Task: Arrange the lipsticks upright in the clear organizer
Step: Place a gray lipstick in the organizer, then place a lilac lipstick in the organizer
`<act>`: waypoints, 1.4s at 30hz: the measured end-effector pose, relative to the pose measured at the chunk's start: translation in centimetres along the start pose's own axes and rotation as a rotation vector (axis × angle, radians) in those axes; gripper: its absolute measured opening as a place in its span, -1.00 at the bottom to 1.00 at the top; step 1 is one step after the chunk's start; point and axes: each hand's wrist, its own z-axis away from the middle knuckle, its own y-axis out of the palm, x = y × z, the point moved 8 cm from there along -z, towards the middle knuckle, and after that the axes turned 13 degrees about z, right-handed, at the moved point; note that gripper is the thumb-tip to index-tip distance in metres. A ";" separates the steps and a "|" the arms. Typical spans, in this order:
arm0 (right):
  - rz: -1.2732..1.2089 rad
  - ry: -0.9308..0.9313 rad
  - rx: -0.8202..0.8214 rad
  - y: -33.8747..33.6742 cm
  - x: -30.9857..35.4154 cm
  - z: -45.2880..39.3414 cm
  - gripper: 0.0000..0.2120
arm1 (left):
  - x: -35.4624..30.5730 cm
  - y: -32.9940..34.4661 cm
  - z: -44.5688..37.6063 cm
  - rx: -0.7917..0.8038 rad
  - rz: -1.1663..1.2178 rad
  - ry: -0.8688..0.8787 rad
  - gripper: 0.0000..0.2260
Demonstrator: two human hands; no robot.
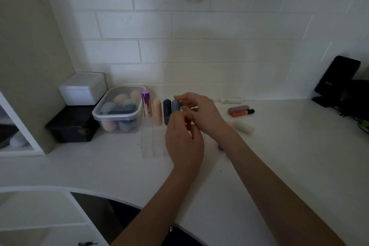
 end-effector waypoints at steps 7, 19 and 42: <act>0.065 0.183 -0.055 -6.3 -2.5 0.5 -0.78 | -2.2 2.8 1.2 0.304 -0.151 0.311 -0.88; 0.561 0.689 0.631 -5.5 -9.9 5.9 -0.75 | -2.6 6.9 5.1 0.745 -0.309 0.497 -0.88; -0.186 0.243 0.290 -7.5 -1.0 3.2 -0.80 | -3.1 3.3 1.9 0.389 -0.128 0.245 -0.78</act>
